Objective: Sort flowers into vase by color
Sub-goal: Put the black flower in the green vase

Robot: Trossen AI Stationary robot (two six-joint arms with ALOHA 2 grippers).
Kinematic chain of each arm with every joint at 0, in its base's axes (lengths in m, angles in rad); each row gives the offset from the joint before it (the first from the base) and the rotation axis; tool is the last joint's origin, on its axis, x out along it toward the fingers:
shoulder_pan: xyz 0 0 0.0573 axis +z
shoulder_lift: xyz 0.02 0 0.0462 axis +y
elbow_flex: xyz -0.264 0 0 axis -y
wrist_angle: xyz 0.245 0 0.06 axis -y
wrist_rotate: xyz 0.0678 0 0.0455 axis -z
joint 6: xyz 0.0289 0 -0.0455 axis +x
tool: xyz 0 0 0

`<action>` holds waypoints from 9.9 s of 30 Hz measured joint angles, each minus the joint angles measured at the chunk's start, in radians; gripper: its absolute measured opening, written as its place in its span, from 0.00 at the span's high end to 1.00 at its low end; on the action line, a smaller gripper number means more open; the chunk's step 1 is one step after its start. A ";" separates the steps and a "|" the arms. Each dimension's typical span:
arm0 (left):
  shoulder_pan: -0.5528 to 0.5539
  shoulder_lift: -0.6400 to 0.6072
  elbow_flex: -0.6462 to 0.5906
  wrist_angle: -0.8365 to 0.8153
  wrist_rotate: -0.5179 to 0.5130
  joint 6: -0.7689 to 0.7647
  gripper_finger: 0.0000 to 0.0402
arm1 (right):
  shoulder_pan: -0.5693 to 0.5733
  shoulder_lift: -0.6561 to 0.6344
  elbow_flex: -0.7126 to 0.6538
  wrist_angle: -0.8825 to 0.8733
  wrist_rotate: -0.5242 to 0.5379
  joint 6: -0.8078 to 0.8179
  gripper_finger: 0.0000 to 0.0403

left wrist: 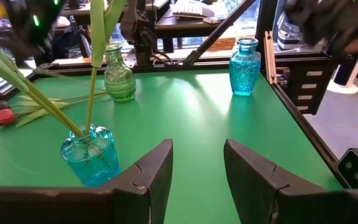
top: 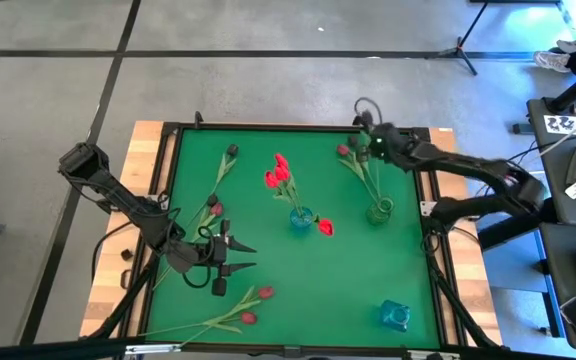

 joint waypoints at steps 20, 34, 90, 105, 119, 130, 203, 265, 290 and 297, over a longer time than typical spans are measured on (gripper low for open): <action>0.000 0.000 0.000 0.000 0.000 0.000 0.65 | 0.709 -0.530 0.081 0.103 0.355 -0.420 0.98; 0.000 0.000 0.000 0.000 0.000 0.000 0.65 | 0.823 -0.540 0.068 0.056 0.558 -0.501 0.99; 0.000 -0.001 0.000 0.053 0.000 -0.105 0.65 | 0.814 -0.493 0.293 -0.157 0.448 -0.170 0.57; 0.005 -0.026 0.000 0.072 -0.031 -0.131 0.65 | -0.127 -0.107 0.586 -0.478 -0.145 -0.046 0.65; -0.009 -0.026 0.000 -0.044 -0.065 -0.076 0.65 | -0.314 0.307 0.504 -0.517 -0.316 -0.085 0.54; -0.004 -0.026 0.000 -0.061 -0.073 -0.087 0.65 | -0.279 0.498 0.483 -0.461 -0.416 -0.062 0.50; -0.033 -0.026 0.000 -0.010 -0.141 -0.111 0.65 | -0.031 0.047 0.536 -0.096 -0.050 -0.356 0.98; -0.002 -0.045 0.000 0.037 -0.124 -0.108 0.65 | 0.969 -0.674 0.006 -0.058 0.178 -0.422 0.99; 0.075 -0.285 0.000 -1.239 0.106 -0.986 0.65 | 0.980 -0.644 0.263 -0.542 0.192 -0.180 0.50; 0.182 -0.275 0.000 -1.433 0.130 -1.116 0.65 | 0.980 -0.591 0.304 -0.408 0.156 -0.273 0.50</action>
